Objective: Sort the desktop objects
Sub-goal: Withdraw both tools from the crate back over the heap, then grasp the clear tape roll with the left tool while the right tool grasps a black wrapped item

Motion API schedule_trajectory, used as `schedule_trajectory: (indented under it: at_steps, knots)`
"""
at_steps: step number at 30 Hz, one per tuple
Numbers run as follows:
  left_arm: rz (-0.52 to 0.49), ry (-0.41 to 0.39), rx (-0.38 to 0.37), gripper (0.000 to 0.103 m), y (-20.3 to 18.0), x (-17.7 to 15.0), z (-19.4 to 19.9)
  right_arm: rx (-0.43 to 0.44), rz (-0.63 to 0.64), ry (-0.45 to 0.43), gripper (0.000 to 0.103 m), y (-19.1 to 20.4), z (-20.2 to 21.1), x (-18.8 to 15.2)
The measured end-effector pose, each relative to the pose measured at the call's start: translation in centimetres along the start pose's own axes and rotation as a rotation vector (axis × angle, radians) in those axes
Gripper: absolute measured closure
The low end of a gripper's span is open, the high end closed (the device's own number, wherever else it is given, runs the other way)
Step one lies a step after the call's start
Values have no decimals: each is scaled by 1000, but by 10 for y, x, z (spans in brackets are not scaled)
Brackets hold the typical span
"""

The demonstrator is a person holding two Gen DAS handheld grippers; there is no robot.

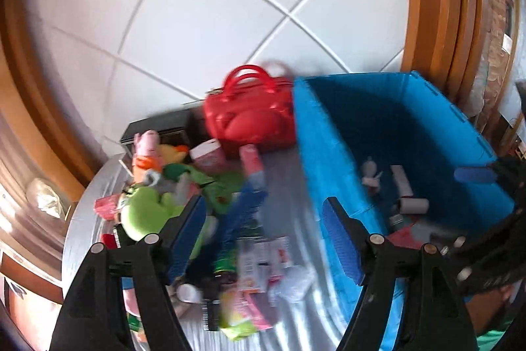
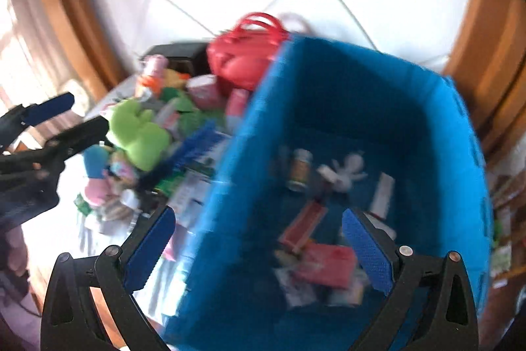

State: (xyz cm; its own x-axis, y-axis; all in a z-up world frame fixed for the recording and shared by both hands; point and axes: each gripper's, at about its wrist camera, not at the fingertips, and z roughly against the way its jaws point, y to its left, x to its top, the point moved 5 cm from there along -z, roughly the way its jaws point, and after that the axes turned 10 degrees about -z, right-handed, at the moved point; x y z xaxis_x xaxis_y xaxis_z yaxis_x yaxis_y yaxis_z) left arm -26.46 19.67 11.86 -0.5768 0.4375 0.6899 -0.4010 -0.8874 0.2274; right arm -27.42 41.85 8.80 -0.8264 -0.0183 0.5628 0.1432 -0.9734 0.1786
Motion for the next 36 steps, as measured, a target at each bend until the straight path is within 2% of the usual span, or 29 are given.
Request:
schedule_trajectory:
  at_steps: [4, 8, 10, 14, 20, 23, 26, 30, 32, 36]
  knots:
    - [36, -11, 35, 30, 43, -41, 3, 46, 33, -49, 0, 57, -7, 1]
    - [48, 3, 107, 30, 87, -92, -3, 115, 34, -44, 0, 100, -28, -5]
    - [73, 19, 114, 30, 110, -118, -8, 136, 34, -38, 0, 119, -41, -11]
    - [154, 55, 143, 30, 166, -175, -17, 147, 20, -22, 0, 144, -71, -19]
    - [226, 122, 214, 30, 229, -254, -28, 96, 7, 10, 0, 167, -122, -41]
    - [244, 148, 215, 30, 240, -288, -45, 90, -16, 43, 0, 173, -152, -59]
    - [267, 170, 181, 30, 236, -319, -66, 84, -53, 74, 0, 171, -176, -78]
    - [272, 193, 115, 30, 212, -352, -98, 55, -96, 132, 0, 162, -203, -104]
    - [281, 231, 67, 30, 198, -371, -120, 44, -116, 178, 0, 157, -217, -120]
    - [290, 284, 43, 30, 177, -396, -154, 23, -131, 228, 0, 149, -232, -144]
